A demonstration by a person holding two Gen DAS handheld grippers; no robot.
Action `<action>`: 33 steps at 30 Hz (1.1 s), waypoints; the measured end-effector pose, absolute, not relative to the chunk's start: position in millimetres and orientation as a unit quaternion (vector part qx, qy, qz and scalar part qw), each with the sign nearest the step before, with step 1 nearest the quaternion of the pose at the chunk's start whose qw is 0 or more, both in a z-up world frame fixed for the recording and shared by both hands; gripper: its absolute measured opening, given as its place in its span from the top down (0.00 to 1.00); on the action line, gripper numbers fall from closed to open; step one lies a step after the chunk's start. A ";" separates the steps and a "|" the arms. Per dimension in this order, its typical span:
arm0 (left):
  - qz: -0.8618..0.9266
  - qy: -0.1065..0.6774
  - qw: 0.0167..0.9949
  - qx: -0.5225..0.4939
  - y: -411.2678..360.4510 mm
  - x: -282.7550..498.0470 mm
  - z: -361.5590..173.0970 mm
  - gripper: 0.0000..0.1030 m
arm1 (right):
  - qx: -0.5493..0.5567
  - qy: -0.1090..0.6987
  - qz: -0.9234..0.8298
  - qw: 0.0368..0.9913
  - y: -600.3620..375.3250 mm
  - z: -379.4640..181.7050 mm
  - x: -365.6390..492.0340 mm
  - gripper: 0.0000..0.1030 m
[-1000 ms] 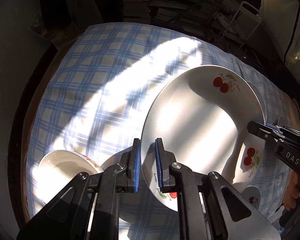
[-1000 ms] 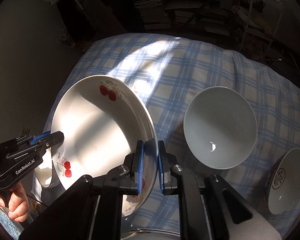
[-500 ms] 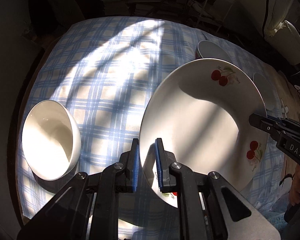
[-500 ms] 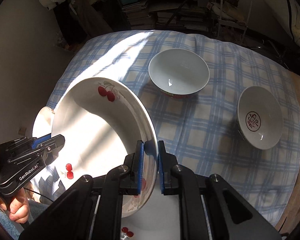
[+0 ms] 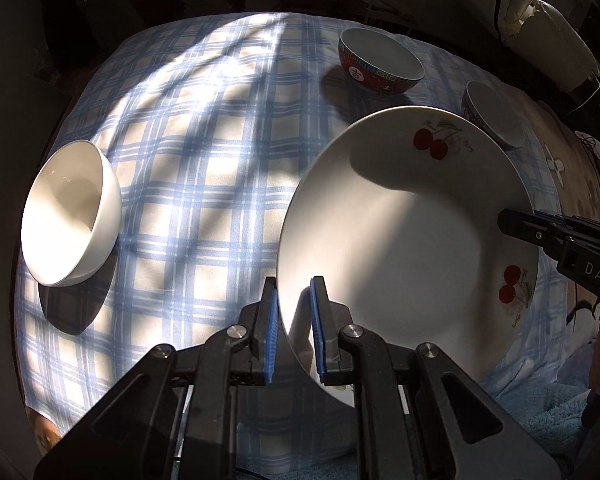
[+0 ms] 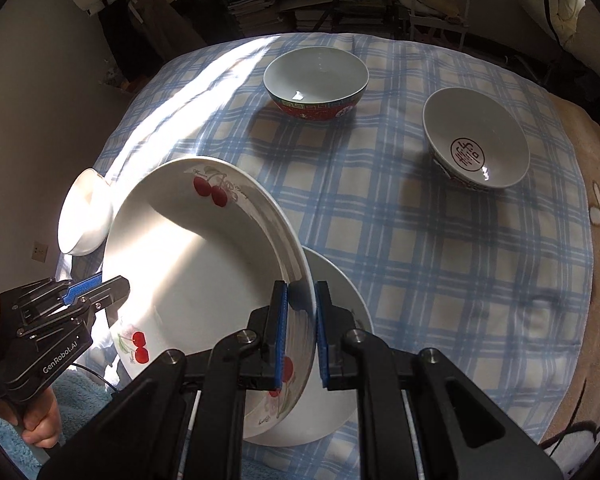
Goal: Organize plates and bowls
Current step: 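Lift and carry the held plate with both tools over the plate stack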
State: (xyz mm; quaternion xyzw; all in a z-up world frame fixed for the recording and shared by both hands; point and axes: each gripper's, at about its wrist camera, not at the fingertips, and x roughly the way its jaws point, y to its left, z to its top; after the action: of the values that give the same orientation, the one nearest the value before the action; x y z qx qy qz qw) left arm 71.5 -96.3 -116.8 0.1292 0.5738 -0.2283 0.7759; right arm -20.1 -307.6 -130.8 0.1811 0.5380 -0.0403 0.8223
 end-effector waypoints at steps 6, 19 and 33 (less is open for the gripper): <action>-0.229 0.576 0.772 0.139 -102.2 62.5 -127.3 0.87 | 0.185 0.542 -0.047 0.818 -310.9 -143.2 -33.9 0.86; -0.227 0.582 0.767 0.147 -108.2 55.4 -141.2 0.87 | 0.187 0.540 -0.064 0.818 -313.2 -155.0 -45.6 0.85; -0.218 0.591 0.760 0.161 -115.5 57.4 -153.8 0.86 | 0.183 0.549 -0.081 0.811 -310.5 -165.3 -42.7 0.85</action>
State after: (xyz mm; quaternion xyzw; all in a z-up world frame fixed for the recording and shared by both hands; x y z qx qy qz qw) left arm 57.4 -115.5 -153.8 0.1615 0.5911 -0.2183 0.7595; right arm -42.7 -310.5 -165.3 0.1834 0.5494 -0.0810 0.8111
